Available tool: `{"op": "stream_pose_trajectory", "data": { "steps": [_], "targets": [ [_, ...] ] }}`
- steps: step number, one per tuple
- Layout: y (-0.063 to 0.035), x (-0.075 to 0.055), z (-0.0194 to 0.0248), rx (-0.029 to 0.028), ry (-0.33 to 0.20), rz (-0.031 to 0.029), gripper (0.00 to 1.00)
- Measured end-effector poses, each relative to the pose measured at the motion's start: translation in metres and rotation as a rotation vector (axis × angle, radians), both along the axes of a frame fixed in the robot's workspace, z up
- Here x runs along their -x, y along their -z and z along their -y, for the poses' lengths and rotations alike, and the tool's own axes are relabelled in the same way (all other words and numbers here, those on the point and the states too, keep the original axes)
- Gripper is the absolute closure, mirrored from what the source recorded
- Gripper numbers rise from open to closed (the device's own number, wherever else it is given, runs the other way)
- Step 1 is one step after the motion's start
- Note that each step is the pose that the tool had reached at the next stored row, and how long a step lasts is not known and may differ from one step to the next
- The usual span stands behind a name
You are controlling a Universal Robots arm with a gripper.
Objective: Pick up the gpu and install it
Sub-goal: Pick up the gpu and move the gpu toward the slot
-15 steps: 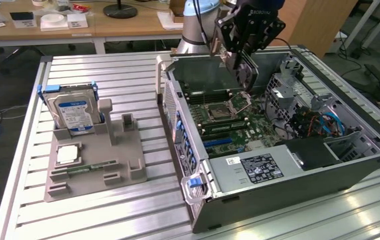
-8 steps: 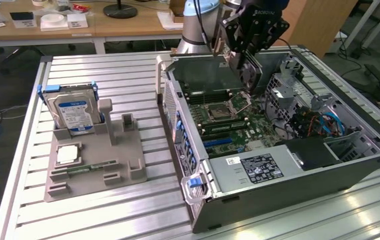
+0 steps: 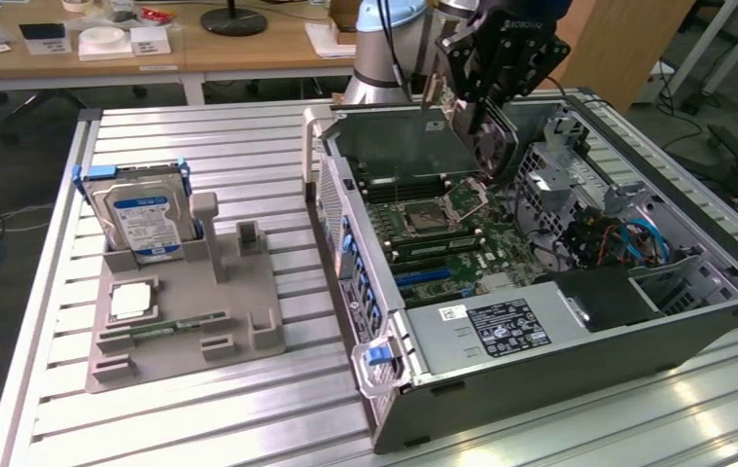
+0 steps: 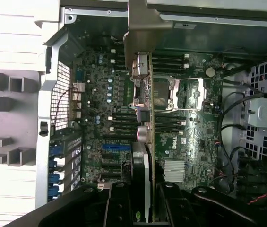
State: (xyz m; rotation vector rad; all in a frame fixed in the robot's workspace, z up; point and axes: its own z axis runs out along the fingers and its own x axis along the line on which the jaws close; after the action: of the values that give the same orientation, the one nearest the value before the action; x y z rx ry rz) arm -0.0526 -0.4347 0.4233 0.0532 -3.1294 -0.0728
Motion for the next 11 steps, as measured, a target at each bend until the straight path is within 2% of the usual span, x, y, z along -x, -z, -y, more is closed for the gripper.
{"op": "stream_pose_trajectory", "data": {
  "steps": [11],
  "targets": [
    [0.0003,-0.018,0.0000,0.0000,0.000,-0.0001,0.72]
  ]
}}
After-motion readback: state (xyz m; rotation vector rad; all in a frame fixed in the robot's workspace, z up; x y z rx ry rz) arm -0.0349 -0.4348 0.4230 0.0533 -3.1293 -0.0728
